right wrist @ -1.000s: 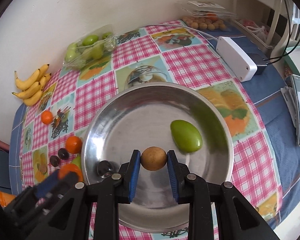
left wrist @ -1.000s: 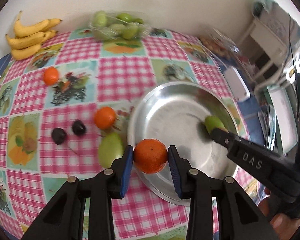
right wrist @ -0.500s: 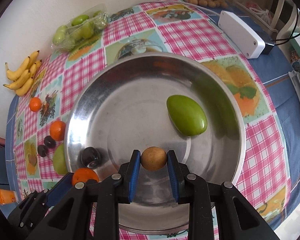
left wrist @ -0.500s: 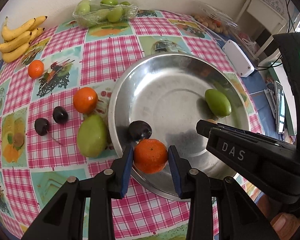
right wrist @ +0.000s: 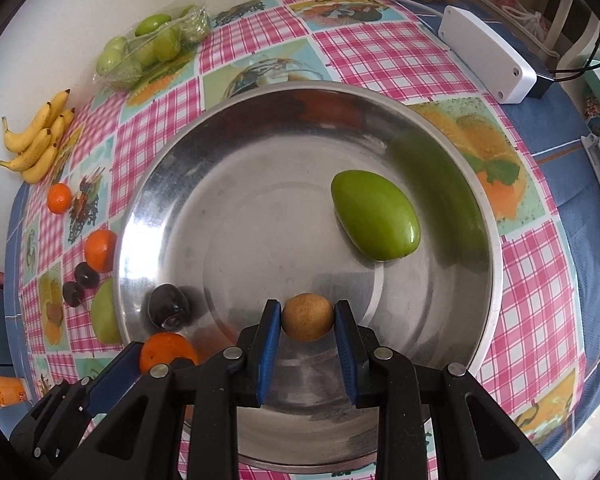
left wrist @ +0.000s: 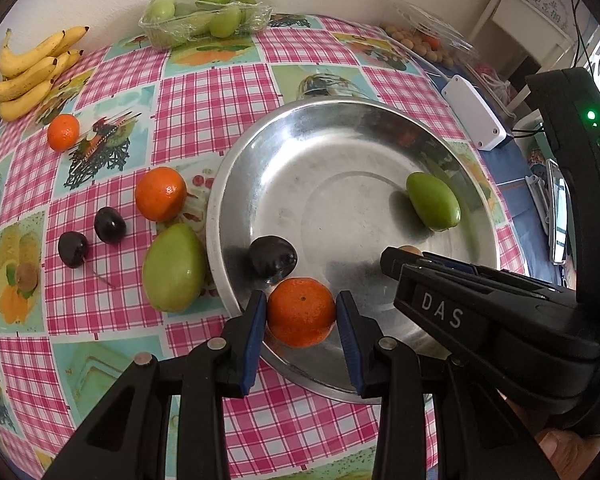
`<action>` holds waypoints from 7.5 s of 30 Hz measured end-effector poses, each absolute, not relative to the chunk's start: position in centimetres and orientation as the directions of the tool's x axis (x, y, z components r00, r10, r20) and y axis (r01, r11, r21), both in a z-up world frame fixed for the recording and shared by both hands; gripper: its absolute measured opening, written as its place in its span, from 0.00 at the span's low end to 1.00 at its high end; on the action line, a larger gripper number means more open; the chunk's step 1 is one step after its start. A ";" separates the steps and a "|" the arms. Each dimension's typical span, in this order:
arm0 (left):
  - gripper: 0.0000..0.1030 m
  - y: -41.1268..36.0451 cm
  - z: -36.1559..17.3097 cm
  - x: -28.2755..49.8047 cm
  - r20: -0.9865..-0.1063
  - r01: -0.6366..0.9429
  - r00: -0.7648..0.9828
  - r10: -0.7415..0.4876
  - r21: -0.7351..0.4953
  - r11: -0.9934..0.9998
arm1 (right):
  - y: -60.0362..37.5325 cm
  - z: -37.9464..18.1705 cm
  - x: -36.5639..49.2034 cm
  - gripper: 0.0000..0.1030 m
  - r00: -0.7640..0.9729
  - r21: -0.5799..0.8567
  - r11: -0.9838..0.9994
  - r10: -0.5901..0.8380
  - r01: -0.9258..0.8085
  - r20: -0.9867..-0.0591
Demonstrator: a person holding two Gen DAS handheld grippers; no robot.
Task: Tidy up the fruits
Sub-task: 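Carry the kiwi and tangerine over the steel bowl with both tools, then open both tools to drop the tangerine and kiwi into the bowl, then withdraw both tools from the bowl toward the fruit on the tablecloth, then grasp the brown kiwi with the left tool while the right tool grasps the light green pear, then lift the kiwi and pear off the tablecloth with both tools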
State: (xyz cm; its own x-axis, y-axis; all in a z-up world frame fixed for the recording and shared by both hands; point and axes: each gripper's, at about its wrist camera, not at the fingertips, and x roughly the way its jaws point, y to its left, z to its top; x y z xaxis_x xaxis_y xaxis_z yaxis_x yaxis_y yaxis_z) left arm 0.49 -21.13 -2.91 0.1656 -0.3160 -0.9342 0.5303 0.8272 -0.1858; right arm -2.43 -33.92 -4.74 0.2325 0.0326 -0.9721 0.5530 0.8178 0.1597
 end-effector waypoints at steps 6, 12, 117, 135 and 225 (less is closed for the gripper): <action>0.36 -21.3 -3.1 0.6 -0.934 0.528 0.164 -0.317 -0.188 0.828 | -33.8 -5.0 -2.3 0.29 0.223 0.150 0.821 0.029 0.550 -0.974; 0.36 -21.2 -3.0 0.6 -0.933 0.526 0.156 -0.324 -0.199 0.827 | -33.8 -4.8 -2.2 0.29 0.225 0.148 0.825 0.025 0.546 -0.974; 0.94 5.2 -1.2 10.2 -0.923 -0.096 0.352 -0.156 -0.201 0.975 | -18.7 -1.6 3.7 0.82 0.405 0.212 0.961 0.125 0.179 -0.906; 0.82 2.1 -3.4 11.7 -0.941 0.005 0.272 -0.203 -0.210 0.978 | -19.4 -2.9 4.1 0.39 0.342 0.123 0.965 0.038 0.232 -0.939; 0.26 -0.9 -1.4 11.5 -0.928 0.101 0.304 -0.215 -0.193 0.976 | -19.1 -3.0 4.7 0.30 0.324 0.227 0.951 0.152 0.210 -0.934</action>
State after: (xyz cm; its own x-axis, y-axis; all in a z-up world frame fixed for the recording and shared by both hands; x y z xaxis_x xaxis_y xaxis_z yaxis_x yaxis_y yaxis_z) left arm 11.51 -0.90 -1.41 0.3038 -0.2151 -0.9281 0.1006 0.9760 -0.1933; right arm 4.74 -19.08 -3.02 0.3238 0.1515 -0.9339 0.2101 0.9509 0.2271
